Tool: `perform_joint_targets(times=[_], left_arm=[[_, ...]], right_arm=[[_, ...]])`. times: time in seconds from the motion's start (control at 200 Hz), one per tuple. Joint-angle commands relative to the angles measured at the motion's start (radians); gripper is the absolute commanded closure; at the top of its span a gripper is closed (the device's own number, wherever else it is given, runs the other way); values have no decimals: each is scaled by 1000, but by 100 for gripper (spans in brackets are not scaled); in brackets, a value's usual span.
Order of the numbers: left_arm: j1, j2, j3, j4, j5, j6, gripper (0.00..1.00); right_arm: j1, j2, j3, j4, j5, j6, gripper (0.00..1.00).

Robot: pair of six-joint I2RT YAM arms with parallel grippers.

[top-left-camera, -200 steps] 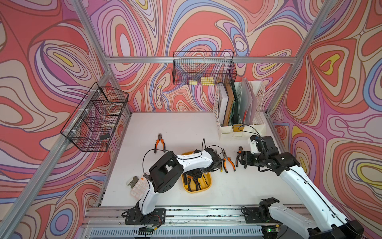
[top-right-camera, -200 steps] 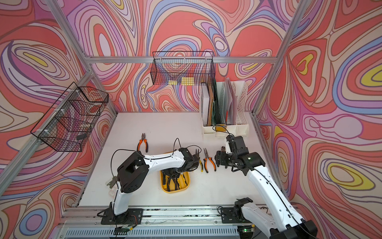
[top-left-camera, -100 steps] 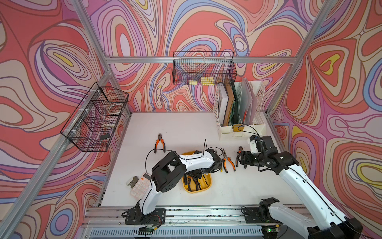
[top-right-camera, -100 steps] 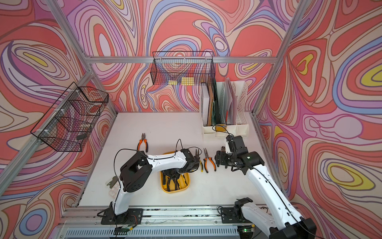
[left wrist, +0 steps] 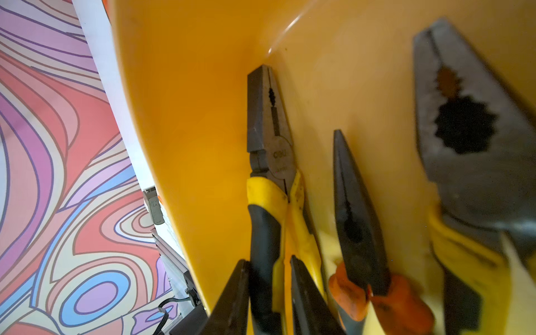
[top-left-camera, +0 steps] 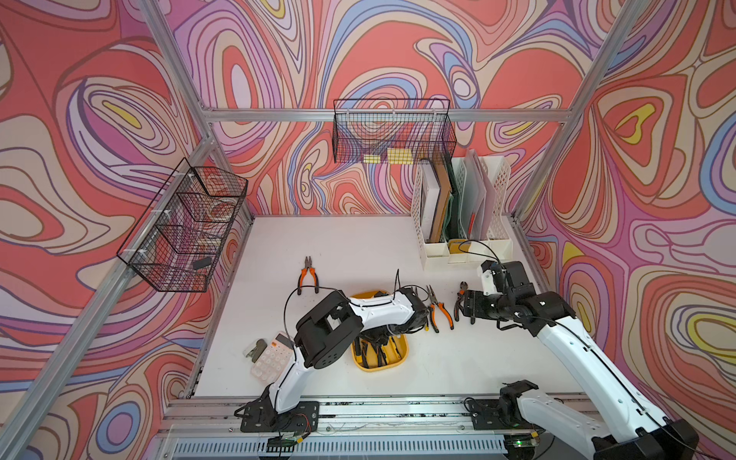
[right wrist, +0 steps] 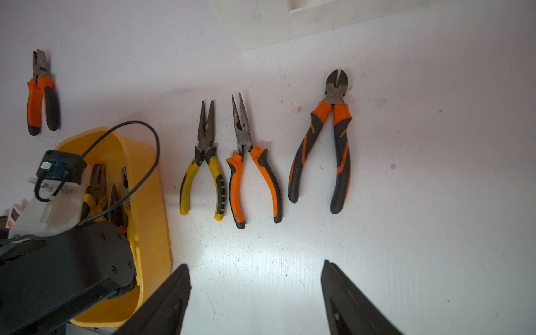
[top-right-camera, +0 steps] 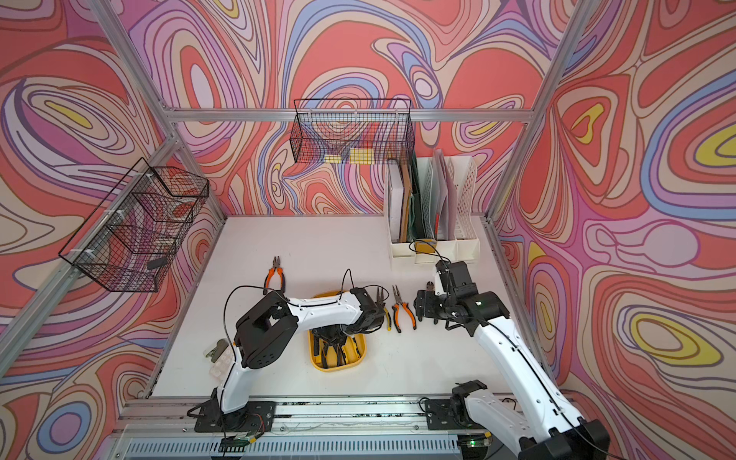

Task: Take the pliers out of the storage box
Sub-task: Pick up the pliers from the storage box, then place the pliers at the center of the board.

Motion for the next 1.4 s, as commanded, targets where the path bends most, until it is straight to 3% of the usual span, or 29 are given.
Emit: perform_joint_targets(times=[0.0,0.145,0.26,0.381,0.856,1.122,1.392], left_arm=[[0,3,-1,-17,-11,-5,71],[-1,-12,-6,-21,-24,-17,78],[-4,-49,-14,-23,-52,-32,92],[-7,-90,-23,-18,-78,-40,100],[-38,-195,114,-173,-215,-65,100],[24,-268,214,-122,-238,205,100],[302,-443,145,142,-54,534,100]], right_arm=[[-3,2,-8,1,16,9,25],[-4,1,-9,1,18,9,25],[-3,2,-10,2,20,10,25],[-3,4,-10,2,20,10,25],[-3,11,-12,3,22,10,25],[-3,16,-13,5,22,10,25],[-3,23,-14,3,21,10,25]])
